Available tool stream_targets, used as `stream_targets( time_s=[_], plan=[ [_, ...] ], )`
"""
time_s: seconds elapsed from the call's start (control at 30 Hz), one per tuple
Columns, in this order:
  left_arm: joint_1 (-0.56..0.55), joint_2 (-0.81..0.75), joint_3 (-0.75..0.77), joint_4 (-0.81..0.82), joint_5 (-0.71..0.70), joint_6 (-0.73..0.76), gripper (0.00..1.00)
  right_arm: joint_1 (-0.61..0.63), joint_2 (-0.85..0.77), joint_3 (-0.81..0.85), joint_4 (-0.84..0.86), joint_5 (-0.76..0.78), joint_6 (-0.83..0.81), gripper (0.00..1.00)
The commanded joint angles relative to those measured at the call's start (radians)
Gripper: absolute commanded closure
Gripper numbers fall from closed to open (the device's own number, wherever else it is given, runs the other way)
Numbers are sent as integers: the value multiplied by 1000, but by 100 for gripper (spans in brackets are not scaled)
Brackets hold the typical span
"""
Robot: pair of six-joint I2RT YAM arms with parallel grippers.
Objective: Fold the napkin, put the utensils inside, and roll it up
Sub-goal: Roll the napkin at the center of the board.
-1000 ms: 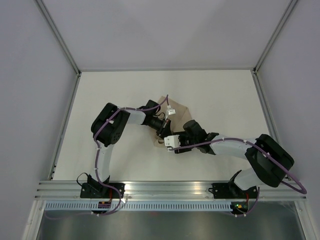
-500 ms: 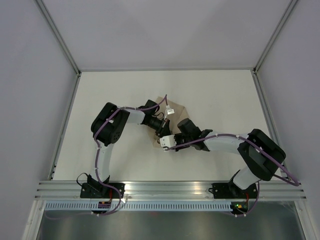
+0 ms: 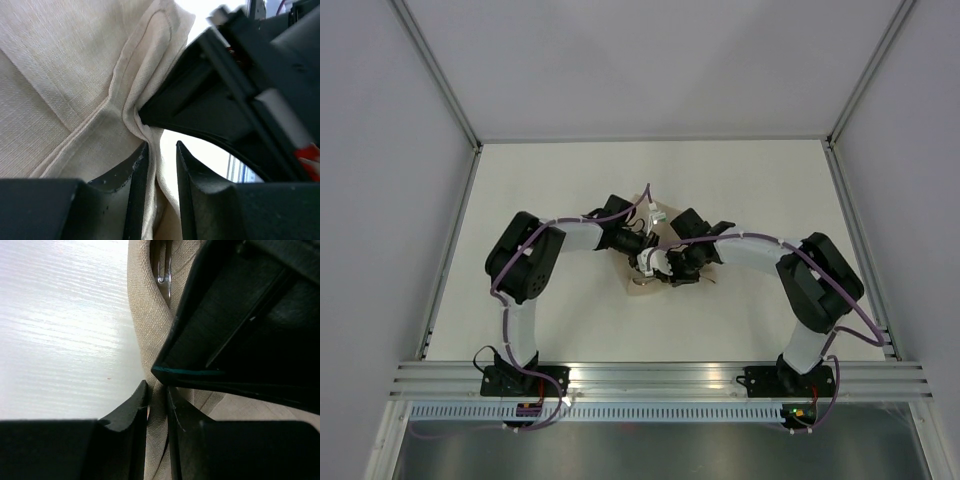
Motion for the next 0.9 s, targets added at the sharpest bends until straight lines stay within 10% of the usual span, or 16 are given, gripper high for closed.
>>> stream_targets(
  time_s=[0.0, 0.67, 0.87],
  plan=[
    [11, -103, -26, 107, -46, -76, 66, -36, 81, 66, -263, -133, -41, 82],
    [41, -865, -568, 593, -944, -217, 65, -112, 498, 488, -721, -240, -76, 82],
    [-103, -1006, -662, 619, -1166, -90, 65, -112, 599, 625, -781, -245, -1, 82]
  ],
)
